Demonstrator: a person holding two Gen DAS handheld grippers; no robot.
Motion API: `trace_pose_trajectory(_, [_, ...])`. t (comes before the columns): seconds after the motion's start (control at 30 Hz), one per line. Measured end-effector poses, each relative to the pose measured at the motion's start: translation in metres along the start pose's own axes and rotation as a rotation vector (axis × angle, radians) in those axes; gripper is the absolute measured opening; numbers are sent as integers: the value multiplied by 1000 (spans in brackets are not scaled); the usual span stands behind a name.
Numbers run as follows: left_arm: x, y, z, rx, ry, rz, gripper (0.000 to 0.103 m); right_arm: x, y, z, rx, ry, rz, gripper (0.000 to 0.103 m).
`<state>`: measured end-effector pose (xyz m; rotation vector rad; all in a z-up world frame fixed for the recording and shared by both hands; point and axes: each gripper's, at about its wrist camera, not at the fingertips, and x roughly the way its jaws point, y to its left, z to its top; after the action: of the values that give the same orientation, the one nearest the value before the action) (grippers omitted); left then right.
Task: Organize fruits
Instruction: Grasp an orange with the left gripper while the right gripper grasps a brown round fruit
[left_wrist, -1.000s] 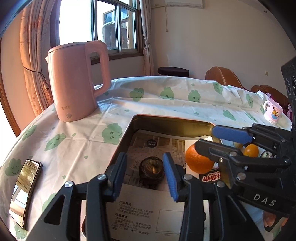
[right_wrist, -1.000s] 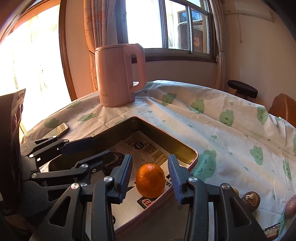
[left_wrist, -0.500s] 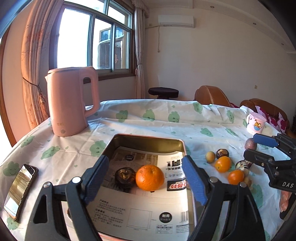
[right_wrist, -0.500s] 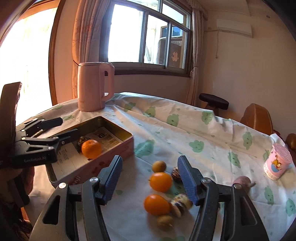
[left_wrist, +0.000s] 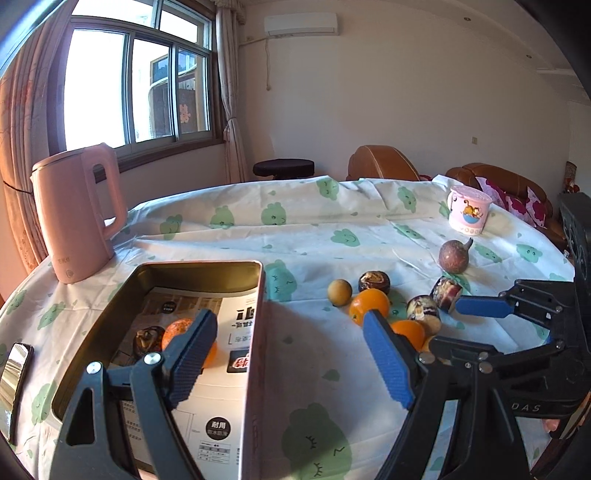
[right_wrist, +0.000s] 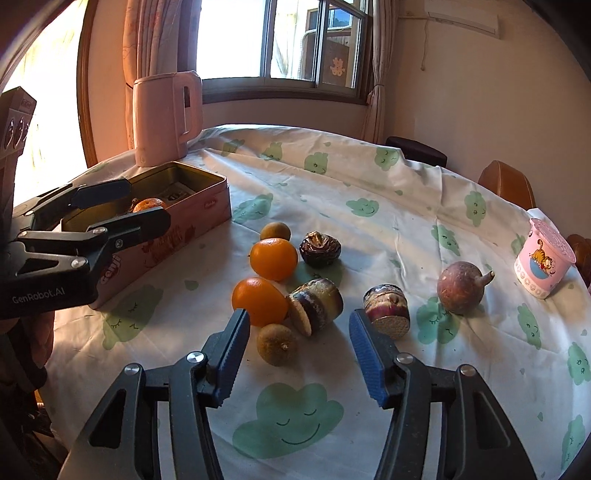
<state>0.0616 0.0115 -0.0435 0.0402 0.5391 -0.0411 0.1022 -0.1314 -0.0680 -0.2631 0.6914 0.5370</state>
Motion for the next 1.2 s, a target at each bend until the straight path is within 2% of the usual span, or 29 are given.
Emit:
trace_pose_trajectory(0.17, [9,-11,2,15,29,-28,84,18,2,-1,1,87,38,42])
trace_pose_trajectory(0.3, [14,-20,3,36,50,-51,84,22,1,-1,6,115,49,27])
trace_pose_trajectory(0.47, [21,-32,4,69,80,-85,83,7,1,-2,8,49,10,27])
trace_pose_trajectory(0.6, [26,-44,4,106,104,-107,81,-8,-16,-3,72,-20,-39,27])
trace_pose_trajectory(0.67, [32,-51,4,125,129,-129,77,-12,-28,-3,109,-44,-76,27])
trace_pose_trajectory(0.73, [38,-57,4,142,159,-149,67,-14,-36,-3,129,-56,-100,27])
trace_pose_trajectory(0.8, [45,-65,3,162,192,-168,61,-14,-40,-2,137,-62,-113,27])
trace_pose_trajectory(1.0, [59,-79,0,204,265,-195,57,-14,-38,-1,127,-69,-110,27])
trace_pose_trajectory(1.1, [65,-80,-2,204,304,-216,41,-12,-39,-1,130,-63,-94,27])
trace_pose_trajectory(1.2, [64,-76,-1,186,297,-216,41,-13,-40,-2,133,-67,-87,27])
